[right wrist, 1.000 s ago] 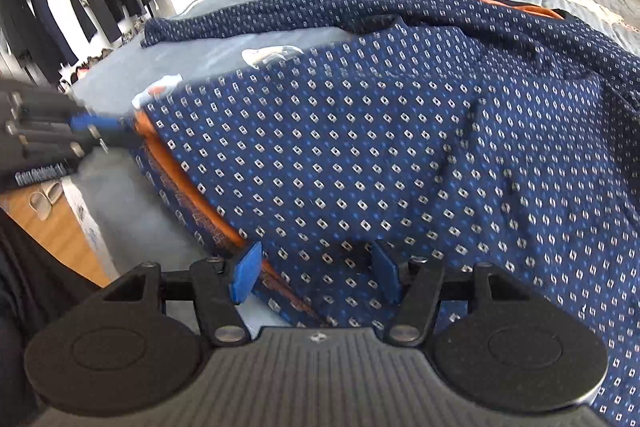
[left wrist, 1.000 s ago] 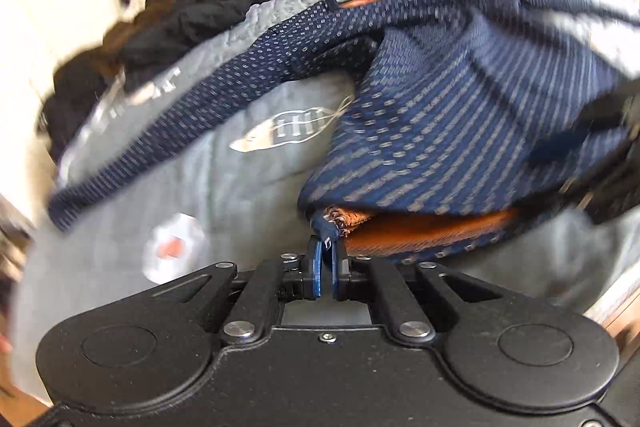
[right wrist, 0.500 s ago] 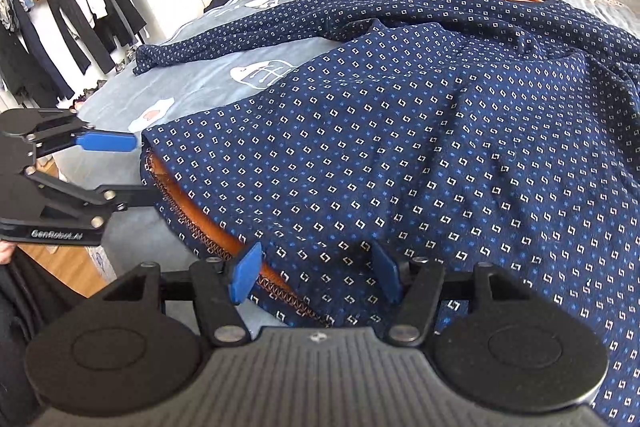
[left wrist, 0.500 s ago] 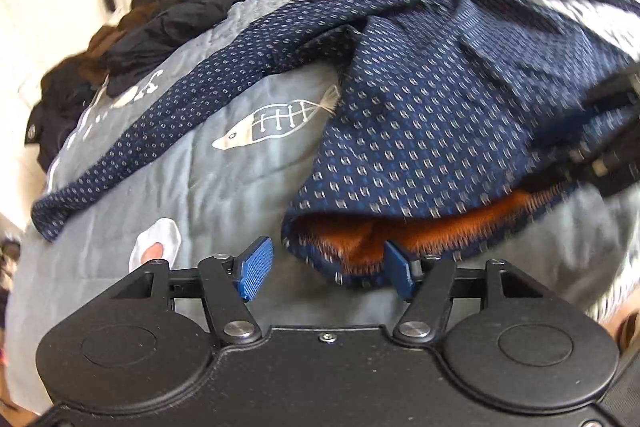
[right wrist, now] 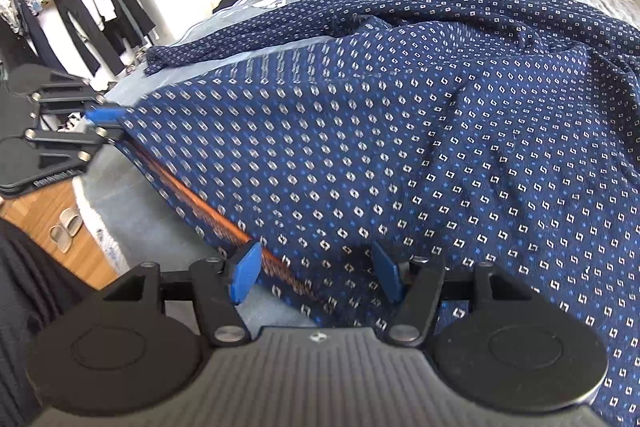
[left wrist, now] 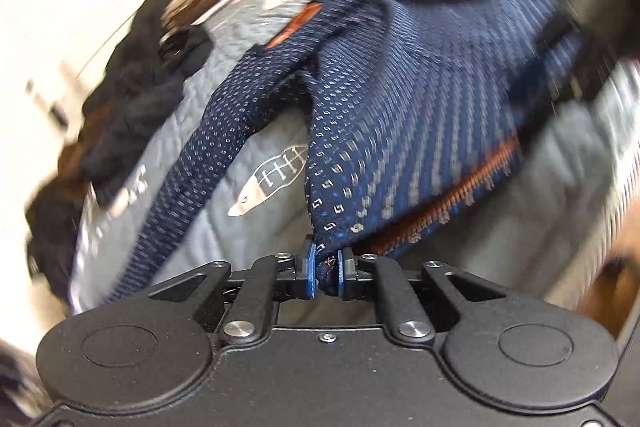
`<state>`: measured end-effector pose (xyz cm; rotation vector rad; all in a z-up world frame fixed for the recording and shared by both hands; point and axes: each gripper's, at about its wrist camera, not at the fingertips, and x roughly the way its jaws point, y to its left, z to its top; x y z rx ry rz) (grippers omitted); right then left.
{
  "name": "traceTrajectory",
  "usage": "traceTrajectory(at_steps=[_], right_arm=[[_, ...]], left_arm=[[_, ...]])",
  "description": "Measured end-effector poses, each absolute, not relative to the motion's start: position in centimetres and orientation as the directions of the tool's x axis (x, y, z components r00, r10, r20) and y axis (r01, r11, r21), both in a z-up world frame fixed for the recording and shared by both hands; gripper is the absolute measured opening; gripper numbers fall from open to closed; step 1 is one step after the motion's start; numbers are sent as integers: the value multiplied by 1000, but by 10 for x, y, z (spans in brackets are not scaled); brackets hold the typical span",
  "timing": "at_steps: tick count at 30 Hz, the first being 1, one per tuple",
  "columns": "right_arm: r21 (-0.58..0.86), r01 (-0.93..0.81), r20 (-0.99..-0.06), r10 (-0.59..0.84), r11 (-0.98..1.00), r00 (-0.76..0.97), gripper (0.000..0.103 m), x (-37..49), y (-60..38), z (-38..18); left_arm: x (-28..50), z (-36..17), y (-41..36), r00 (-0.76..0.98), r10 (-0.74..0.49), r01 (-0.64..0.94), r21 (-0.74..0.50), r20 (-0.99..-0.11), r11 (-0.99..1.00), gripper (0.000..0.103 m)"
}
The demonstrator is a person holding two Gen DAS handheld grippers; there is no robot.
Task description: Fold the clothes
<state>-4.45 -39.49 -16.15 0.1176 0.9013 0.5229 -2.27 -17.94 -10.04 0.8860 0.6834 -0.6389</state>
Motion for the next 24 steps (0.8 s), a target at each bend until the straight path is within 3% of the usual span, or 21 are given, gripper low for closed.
traceTrajectory(at_steps=[3,4,6,8,14,24], right_arm=[[310,-391,-731,480,867,485,61,-45,-396,-162],[306,-393,-735,478,867,481,61,-46,-397,-162],[313,-392,-740,481,865,470,61,-47,-399,-161],[330,-387,-743,490,861,456,61,-47,-402,-158],[366,-362,-734,505,857,454,62,-50,-412,-144],[299,-244,-678,385,923,625,73,-48,-435,-99]], left_arm=[[-26,-101,-185,562,-192,787,448,-804,425,21],[-26,-102,-188,543,-188,797,433,-818,421,29],[-23,-92,-186,523,-229,800,381,-821,463,60],[-19,-79,-171,478,-298,811,285,-827,511,72],[7,-55,-134,490,-401,751,141,-774,645,75],[53,-37,-156,610,-459,662,98,-647,743,75]])
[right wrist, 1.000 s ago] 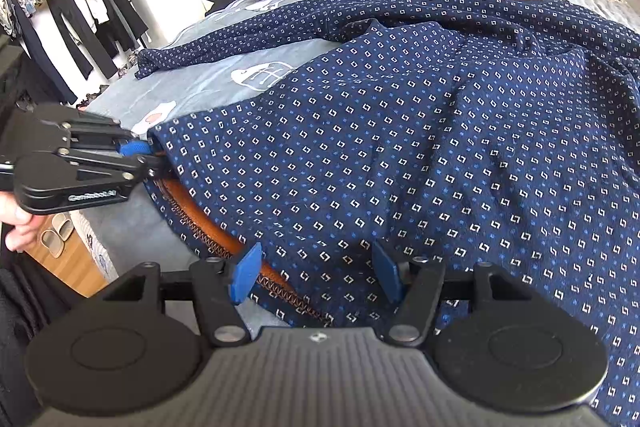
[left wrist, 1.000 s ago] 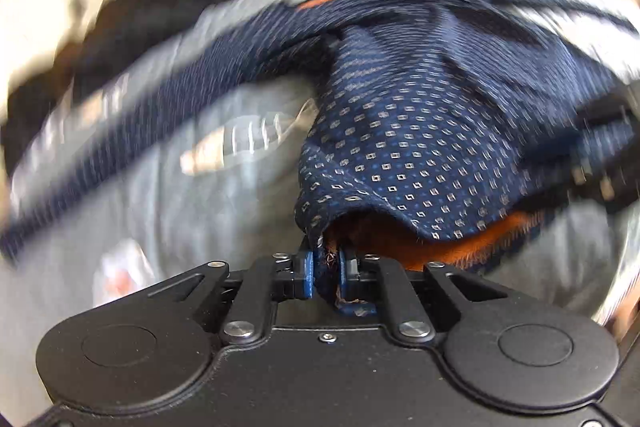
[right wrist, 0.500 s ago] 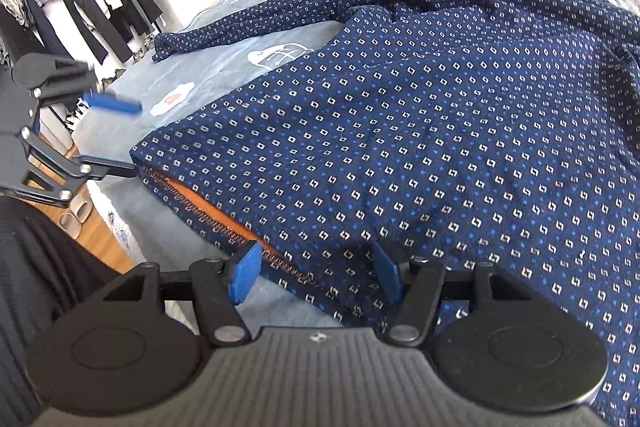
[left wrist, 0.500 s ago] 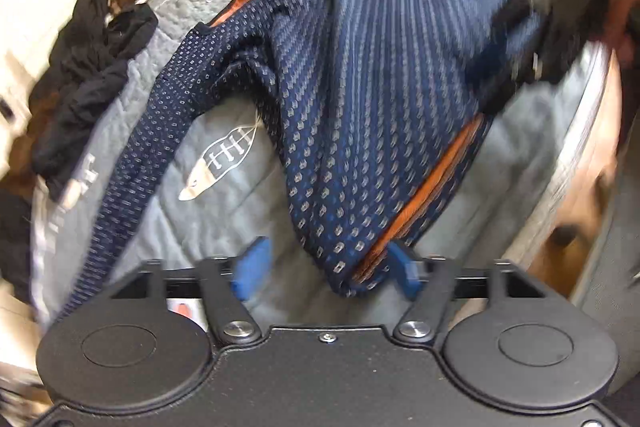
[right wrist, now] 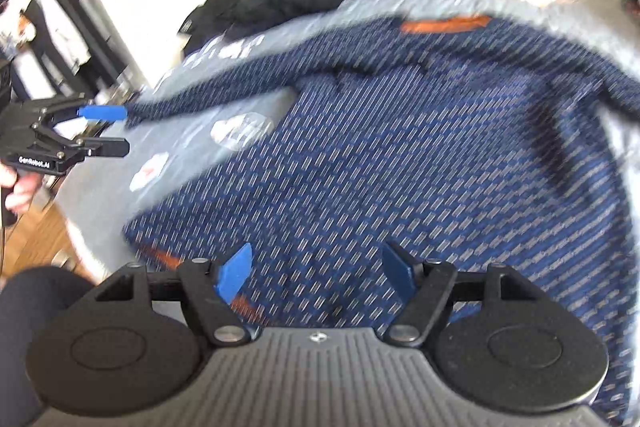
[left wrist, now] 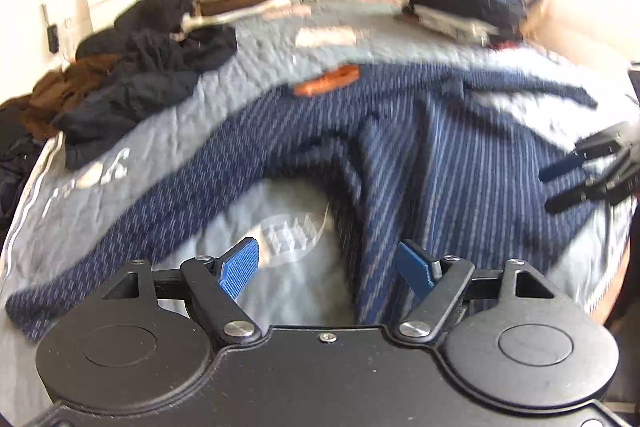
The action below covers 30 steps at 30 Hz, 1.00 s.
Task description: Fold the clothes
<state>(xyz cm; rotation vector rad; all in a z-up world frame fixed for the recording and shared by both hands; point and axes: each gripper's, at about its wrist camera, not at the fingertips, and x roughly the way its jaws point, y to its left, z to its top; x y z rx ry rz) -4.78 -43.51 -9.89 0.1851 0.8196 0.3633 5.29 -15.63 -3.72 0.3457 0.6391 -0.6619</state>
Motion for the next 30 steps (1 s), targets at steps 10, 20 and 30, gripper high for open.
traceTrajectory(at_steps=[10,20,30], right_arm=[[250,-193,-650,312,949,693,77,-32,-449,-87],[233,-200,-648,305,952,699,80,80,-506,-61],[-55,-303,-714,174,951,679,80,252,-573,-82]], left_arm=[[119,-28,-191,646,-450,681,200,-616,704,75],[220,-28,-266,657,-430,666,209,-620,716,75],[333,-70,-329,619,-356,714,311,-700,628,60]])
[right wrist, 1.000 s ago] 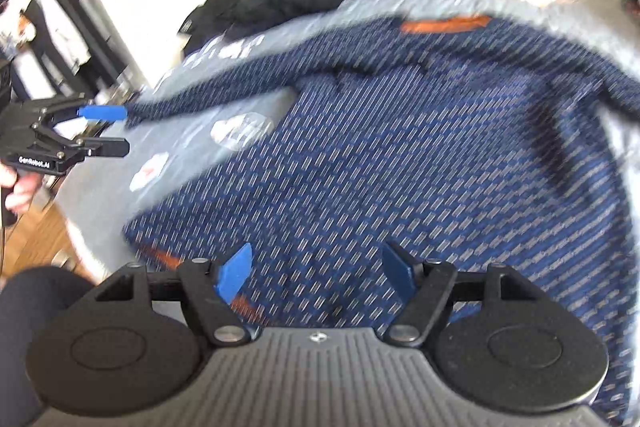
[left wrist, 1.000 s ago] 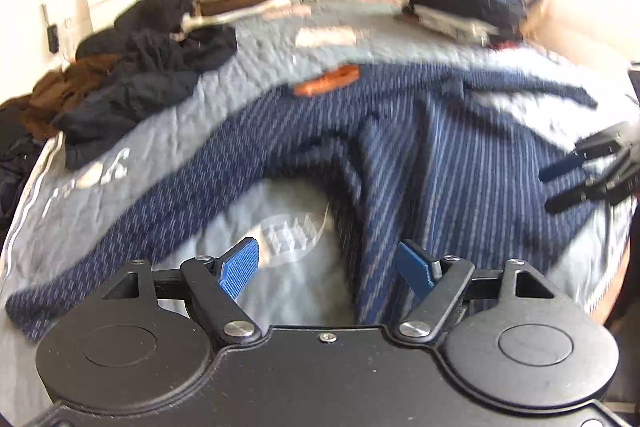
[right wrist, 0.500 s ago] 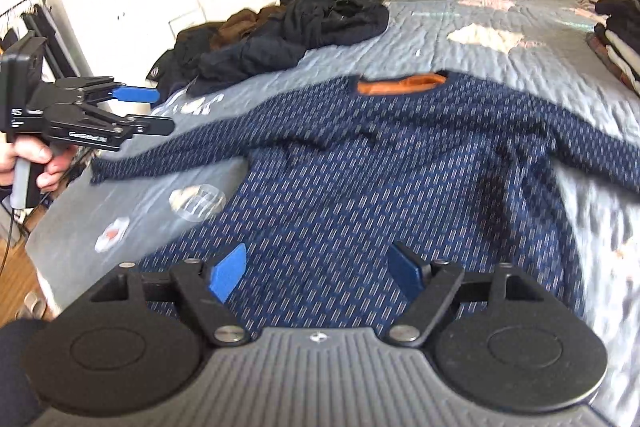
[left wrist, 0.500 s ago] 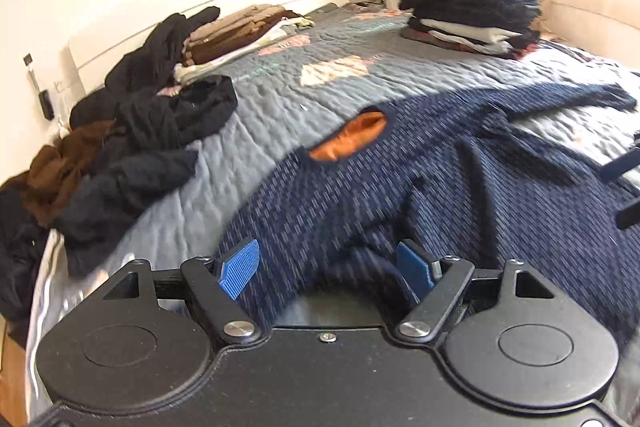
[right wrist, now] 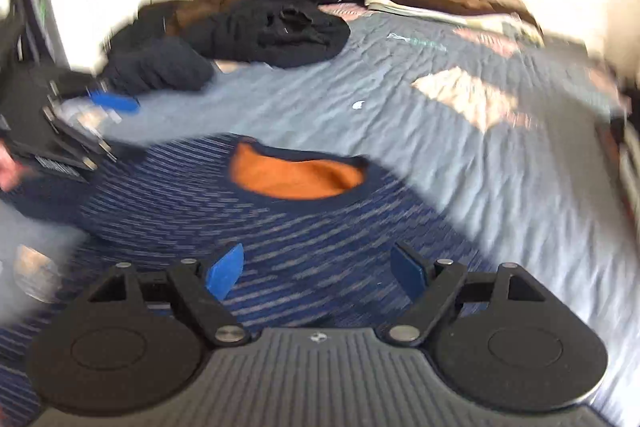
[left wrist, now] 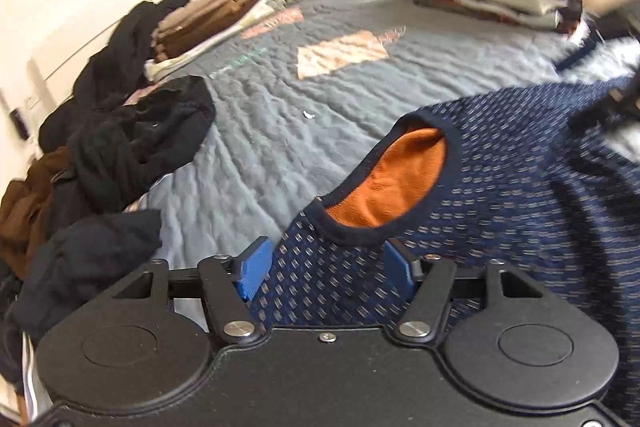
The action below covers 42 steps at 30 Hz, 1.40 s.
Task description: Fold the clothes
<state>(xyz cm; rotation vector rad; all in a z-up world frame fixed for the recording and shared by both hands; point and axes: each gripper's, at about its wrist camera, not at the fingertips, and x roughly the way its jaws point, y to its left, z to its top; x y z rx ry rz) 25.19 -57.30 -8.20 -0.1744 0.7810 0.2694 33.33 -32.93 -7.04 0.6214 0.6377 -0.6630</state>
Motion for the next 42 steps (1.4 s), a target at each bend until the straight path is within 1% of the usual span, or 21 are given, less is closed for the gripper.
traceTrajectory(at_steps=[5,9,13,14,15,16,17,18,19,20,21,22,23,26,29,34,36,37,38,40,42], right_arm=[[-139,-399,-765,157,906,624,80,323,-589,-108],[-119,-409,-792,162,905,589,80,360,-599,-130],[-77,-391,-804,175,917,569,80,388,-607,-147],[-63,-390,-809,182,919,559,80,394,-608,-151],[-49,-389,-813,189,920,550,80,399,-608,-155],[-44,-395,-822,191,918,537,80,402,-607,-159],[-41,-401,-831,192,915,522,79,404,-606,-163],[-37,-408,-839,193,912,508,78,406,-604,-167],[-21,-416,-841,208,909,499,74,406,-603,-168],[-4,-424,-842,225,906,490,61,405,-602,-168],[13,-431,-843,242,902,481,53,404,-601,-169],[17,-431,-841,246,902,482,39,403,-600,-168],[20,-429,-839,248,903,484,28,402,-599,-167],[-3,-434,-840,233,901,489,14,399,-594,-165],[-37,-406,-823,203,913,531,10,403,-598,-157],[-70,-314,-743,161,947,649,9,413,-618,-130],[-83,-277,-712,137,957,688,8,419,-627,-121],[-97,-254,-696,117,962,709,5,423,-631,-117],[-112,-231,-679,95,967,728,0,428,-635,-114],[-145,-160,-630,34,976,776,0,437,-644,-106],[-105,-121,-648,25,987,761,0,451,-657,-107]], left_arm=[[368,-96,-345,567,-347,760,312,-747,570,61],[387,-119,-360,562,-316,773,350,-764,529,61],[406,-134,-366,528,-311,781,308,-790,544,62],[409,-138,-367,527,-308,784,313,-792,536,63],[410,-142,-368,528,-305,787,321,-793,527,66],[412,-145,-369,525,-307,787,316,-794,530,67],[414,-147,-369,523,-309,787,310,-795,534,65],[413,-147,-371,514,-316,795,304,-798,526,52],[412,-147,-372,504,-323,803,296,-801,517,39],[410,-147,-373,493,-331,812,289,-804,507,16],[409,-146,-375,483,-338,820,282,-808,498,11],[407,-146,-376,473,-345,828,275,-811,489,10],[405,-147,-378,476,-342,831,288,-810,475,9],[405,-145,-377,489,-346,824,294,-800,483,7],[411,-132,-375,541,-370,794,313,-755,521,6],[431,-110,-385,631,-381,734,362,-676,575,6],[442,-105,-395,663,-377,711,387,-647,587,6],[448,-103,-400,678,-375,699,399,-632,593,6],[455,-103,-406,689,-369,691,410,-624,596,6],[469,-105,-418,703,-353,677,428,-617,599,6],[480,-117,-428,689,-321,684,438,-650,583,6]])
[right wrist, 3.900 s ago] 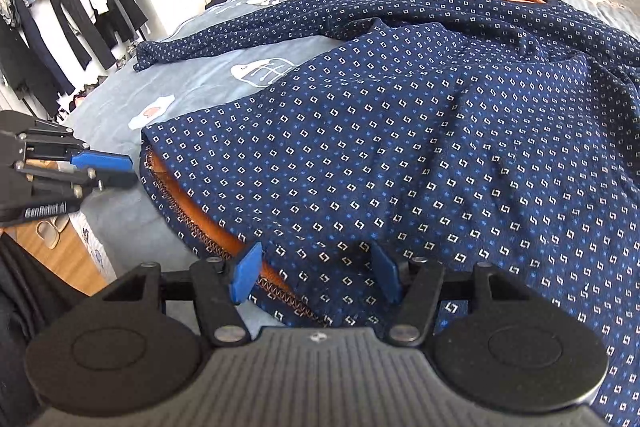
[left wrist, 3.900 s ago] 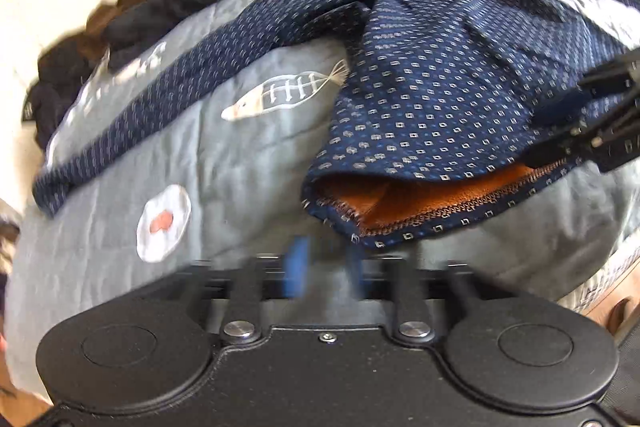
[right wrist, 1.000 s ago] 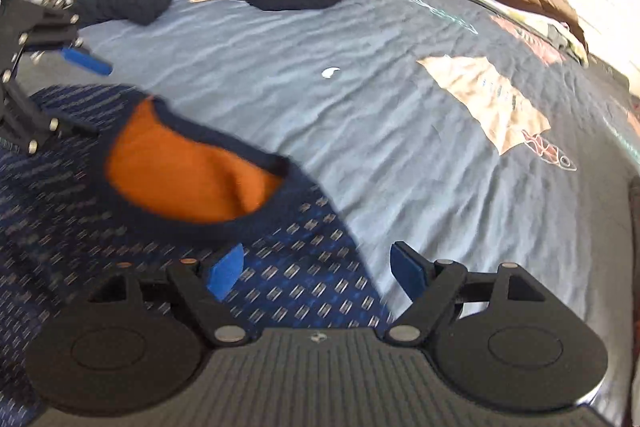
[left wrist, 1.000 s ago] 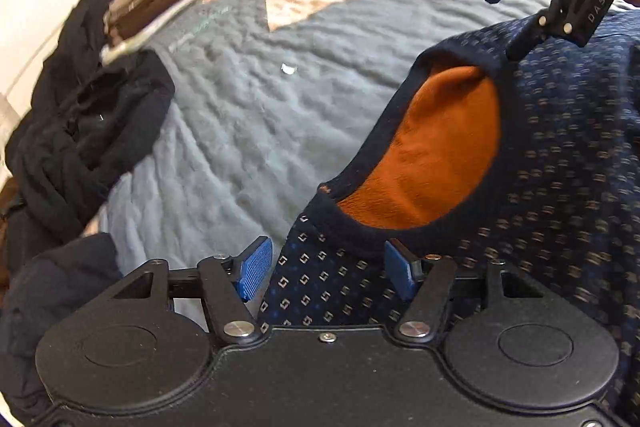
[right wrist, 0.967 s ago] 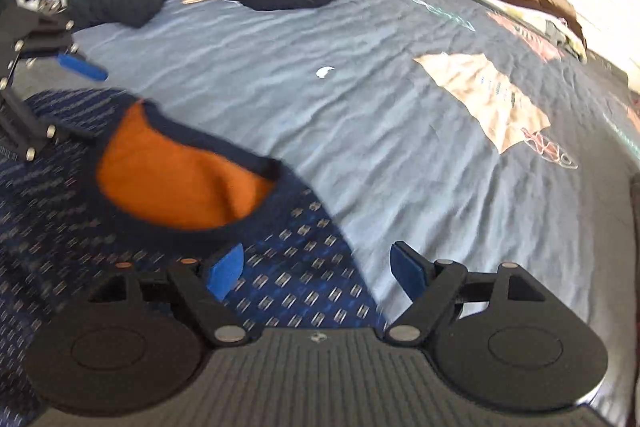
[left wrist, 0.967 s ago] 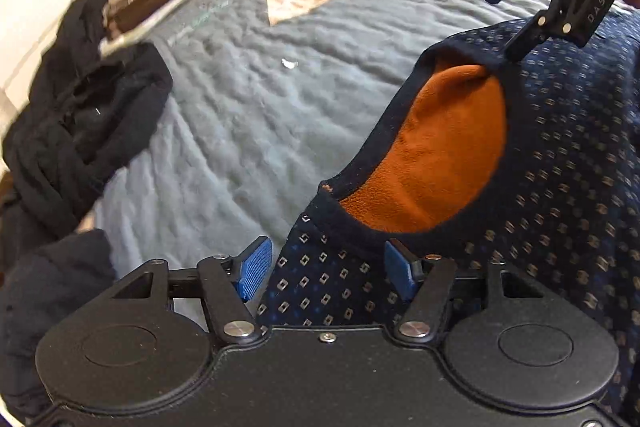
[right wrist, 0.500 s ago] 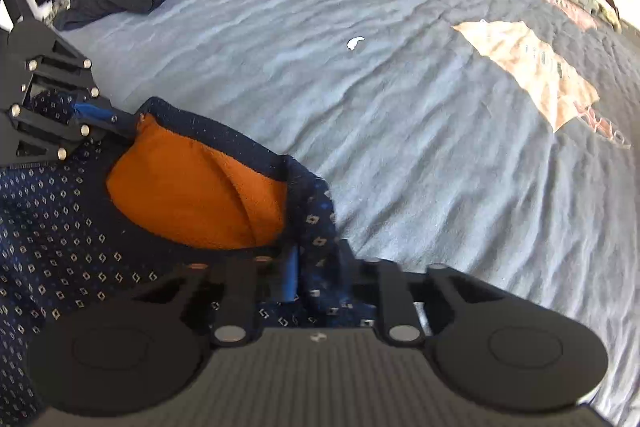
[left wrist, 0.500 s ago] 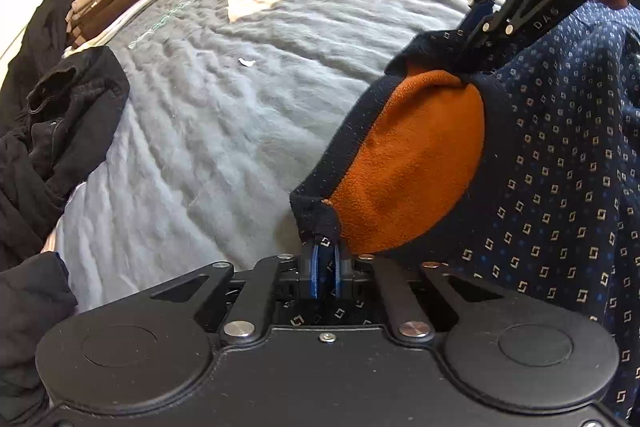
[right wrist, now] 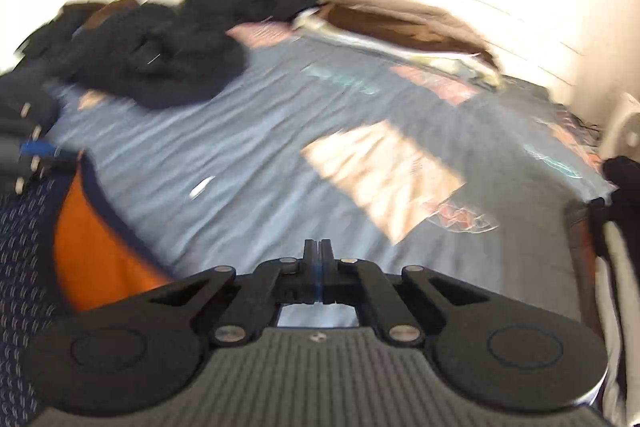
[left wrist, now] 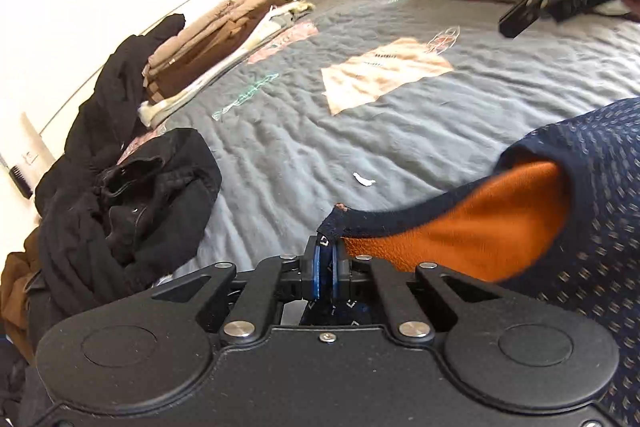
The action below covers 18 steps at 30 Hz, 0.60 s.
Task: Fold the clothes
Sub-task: 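Pull the collar to straighten the shirt with the left gripper and release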
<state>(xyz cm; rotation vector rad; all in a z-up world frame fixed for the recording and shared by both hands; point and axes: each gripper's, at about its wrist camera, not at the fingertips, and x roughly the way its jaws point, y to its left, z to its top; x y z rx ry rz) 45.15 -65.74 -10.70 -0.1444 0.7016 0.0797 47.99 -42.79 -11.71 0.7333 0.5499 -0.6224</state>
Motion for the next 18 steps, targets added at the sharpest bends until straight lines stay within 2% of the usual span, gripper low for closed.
traceTrajectory(at_steps=[3,4,6,7,8,9,10,11,14,18], right_arm=[[-123,-133,-691,11,984,723,1,458,-661,-122],[-111,-146,-700,27,983,714,5,453,-662,-124],[-90,-179,-713,62,980,699,6,435,-661,-127],[-86,-200,-718,78,976,691,12,423,-660,-128],[-82,-221,-724,94,972,684,23,411,-658,-128],[-78,-234,-725,106,969,680,31,395,-656,-126],[-59,-250,-721,132,966,680,45,372,-654,-122],[-37,-267,-715,161,963,680,52,347,-652,-118],[11,-287,-697,213,958,685,61,267,-644,-101],[18,-266,-717,198,964,669,68,163,-632,-86]], left_arm=[[479,-131,-429,682,-289,693,466,-672,550,13],[474,-131,-424,678,-292,698,467,-674,543,18],[461,-125,-407,677,-307,701,459,-668,546,50],[453,-118,-396,680,-319,698,450,-660,557,57],[441,-109,-383,679,-338,701,438,-652,563,62],[425,-99,-368,679,-350,700,425,-645,575,63],[409,-88,-353,680,-361,698,411,-638,586,63],[391,-79,-337,681,-368,693,393,-634,605,65],[316,-62,-288,668,-388,700,359,-635,618,69],[214,-53,-243,666,-390,694,339,-635,635,70]])
